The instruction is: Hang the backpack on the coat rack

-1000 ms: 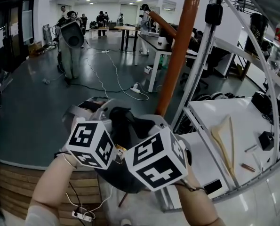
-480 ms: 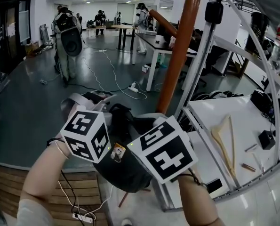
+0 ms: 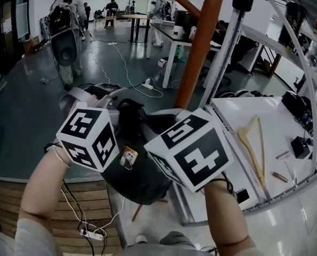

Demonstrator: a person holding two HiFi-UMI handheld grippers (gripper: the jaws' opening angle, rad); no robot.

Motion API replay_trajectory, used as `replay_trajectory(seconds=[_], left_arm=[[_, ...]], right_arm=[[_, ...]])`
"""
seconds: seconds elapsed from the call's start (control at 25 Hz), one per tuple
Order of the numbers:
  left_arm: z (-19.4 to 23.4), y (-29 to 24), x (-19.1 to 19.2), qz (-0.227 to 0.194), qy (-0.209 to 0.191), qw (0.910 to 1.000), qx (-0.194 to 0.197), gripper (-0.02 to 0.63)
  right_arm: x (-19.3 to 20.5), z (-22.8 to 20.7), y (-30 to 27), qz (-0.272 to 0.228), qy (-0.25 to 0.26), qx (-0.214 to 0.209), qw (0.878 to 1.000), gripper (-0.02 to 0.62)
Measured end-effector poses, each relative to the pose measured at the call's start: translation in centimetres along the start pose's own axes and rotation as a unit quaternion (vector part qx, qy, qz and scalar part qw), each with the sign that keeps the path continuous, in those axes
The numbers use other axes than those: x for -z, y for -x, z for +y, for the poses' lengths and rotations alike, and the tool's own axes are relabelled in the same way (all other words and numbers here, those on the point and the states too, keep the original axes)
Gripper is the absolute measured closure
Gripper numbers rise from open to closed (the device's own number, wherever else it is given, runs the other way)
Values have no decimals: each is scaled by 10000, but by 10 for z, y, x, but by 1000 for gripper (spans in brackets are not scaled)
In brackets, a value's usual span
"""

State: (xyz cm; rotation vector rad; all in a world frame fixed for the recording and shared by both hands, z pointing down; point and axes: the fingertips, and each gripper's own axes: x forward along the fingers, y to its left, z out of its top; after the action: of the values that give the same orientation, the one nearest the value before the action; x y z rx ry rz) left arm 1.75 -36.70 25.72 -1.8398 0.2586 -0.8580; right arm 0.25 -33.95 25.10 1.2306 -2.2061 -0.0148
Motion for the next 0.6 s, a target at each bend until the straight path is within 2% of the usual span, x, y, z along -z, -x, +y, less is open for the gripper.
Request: replay_trajectory(seconds=[0.4,0.6], left_arm=[[-4,5,2,145,-7,9999,-68,563],[-8,4,6,241,-66,9997,35,563]], right_arm=[[0,6,0,-76,-75,-340,9994,550],[2,9,-5,-103,-89,-409,9991,550]])
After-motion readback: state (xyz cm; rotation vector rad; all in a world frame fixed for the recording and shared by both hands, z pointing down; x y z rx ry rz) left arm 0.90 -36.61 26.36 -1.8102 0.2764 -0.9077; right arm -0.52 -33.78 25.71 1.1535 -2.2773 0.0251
